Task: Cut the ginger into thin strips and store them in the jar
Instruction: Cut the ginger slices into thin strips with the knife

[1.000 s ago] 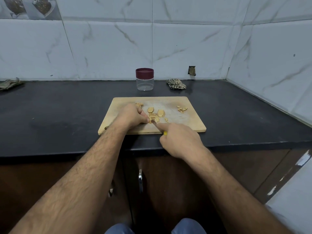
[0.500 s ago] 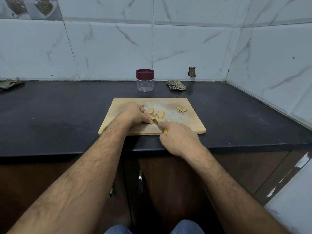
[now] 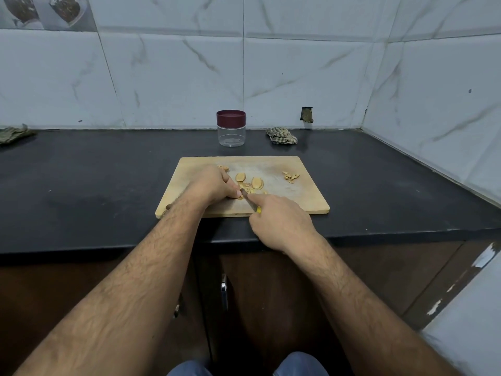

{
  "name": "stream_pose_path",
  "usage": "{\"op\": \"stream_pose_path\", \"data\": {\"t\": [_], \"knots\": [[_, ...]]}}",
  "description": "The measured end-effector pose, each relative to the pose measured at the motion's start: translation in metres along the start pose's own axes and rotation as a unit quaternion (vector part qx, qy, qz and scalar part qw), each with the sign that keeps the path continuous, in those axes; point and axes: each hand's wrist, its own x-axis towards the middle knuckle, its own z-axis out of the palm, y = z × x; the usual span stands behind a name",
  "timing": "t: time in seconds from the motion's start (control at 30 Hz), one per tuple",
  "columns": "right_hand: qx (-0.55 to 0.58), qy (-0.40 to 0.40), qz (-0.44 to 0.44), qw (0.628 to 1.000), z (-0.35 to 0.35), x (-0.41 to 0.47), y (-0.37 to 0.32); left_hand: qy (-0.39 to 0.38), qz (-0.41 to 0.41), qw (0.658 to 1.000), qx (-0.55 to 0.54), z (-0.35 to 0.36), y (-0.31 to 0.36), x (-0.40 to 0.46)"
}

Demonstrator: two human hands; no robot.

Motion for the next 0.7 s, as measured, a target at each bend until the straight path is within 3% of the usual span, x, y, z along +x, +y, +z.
{"op": "stream_pose_path", "data": {"t": [0.4, 0.7], "knots": [[-0.070, -0.002, 0.010, 0.997, 0.002, 0.001, -0.017, 0.004, 0.001, 1.000, 0.023, 0.000, 0.000, 0.001], [-0.040, -0.007, 0.015, 0.999, -0.003, -0.021, -0.002, 0.005, -0.001, 1.000, 0.030, 0.000, 0.000, 0.001]]}}
